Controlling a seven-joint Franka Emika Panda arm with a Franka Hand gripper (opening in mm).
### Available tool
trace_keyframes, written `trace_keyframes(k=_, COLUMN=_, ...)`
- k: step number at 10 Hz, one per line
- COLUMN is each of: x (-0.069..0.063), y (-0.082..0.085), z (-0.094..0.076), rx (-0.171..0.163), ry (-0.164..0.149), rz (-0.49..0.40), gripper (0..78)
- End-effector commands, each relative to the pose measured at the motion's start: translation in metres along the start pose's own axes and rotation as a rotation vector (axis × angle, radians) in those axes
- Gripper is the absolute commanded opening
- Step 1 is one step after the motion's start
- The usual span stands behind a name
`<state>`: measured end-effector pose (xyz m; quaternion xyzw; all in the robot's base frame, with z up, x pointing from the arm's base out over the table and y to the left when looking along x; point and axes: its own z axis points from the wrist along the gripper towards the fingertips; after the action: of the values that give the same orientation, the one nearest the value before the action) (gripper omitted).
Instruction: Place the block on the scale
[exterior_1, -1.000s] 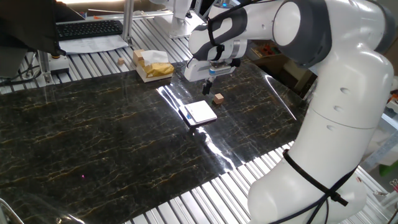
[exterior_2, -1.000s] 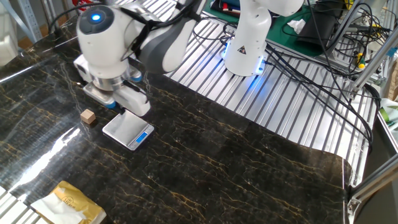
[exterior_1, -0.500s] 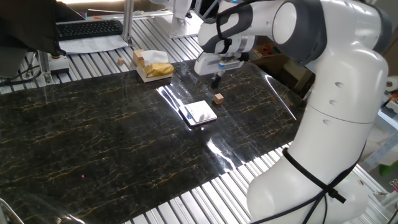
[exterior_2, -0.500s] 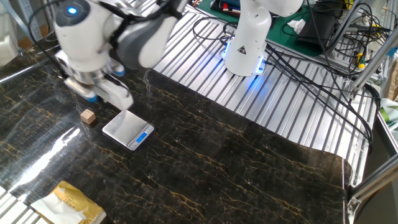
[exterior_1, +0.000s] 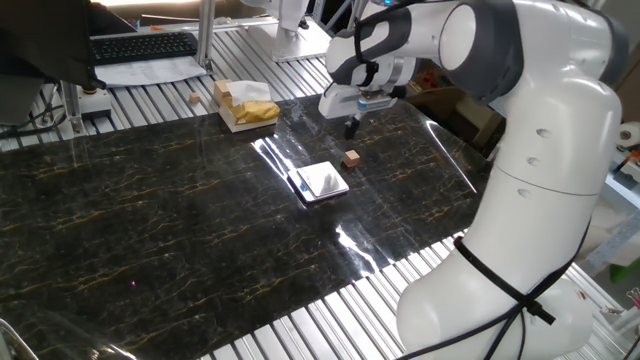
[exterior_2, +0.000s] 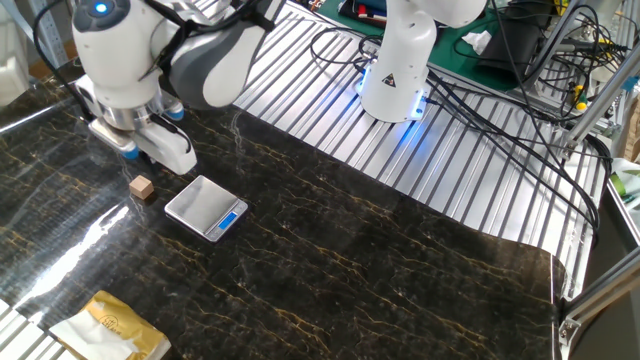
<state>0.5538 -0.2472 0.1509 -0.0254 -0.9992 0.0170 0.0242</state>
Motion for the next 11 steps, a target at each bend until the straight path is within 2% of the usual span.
trace_keyframes(k=1, x=-0.001, y=0.003, z=0.002, rx=0.000, ry=-0.007, rz=0.000, gripper=0.0)
trace_keyframes(k=2, x=-0.001, y=0.003, z=0.002, rx=0.001, ry=-0.005, rz=0.014, gripper=0.0)
trace_keyframes(k=4, x=-0.001, y=0.003, z=0.002, rx=0.004, ry=0.019, rz=0.015, gripper=0.0)
trace_keyframes(k=7, x=-0.001, y=0.003, z=0.003, rx=0.008, ry=0.015, rz=0.011, gripper=0.0)
trace_keyframes(k=9, x=-0.014, y=0.005, z=0.010, rx=-0.001, ry=-0.013, rz=-0.018, gripper=0.0)
trace_keyframes(k=11, x=-0.025, y=0.001, z=0.005, rx=0.009, ry=0.001, rz=-0.043, gripper=0.0)
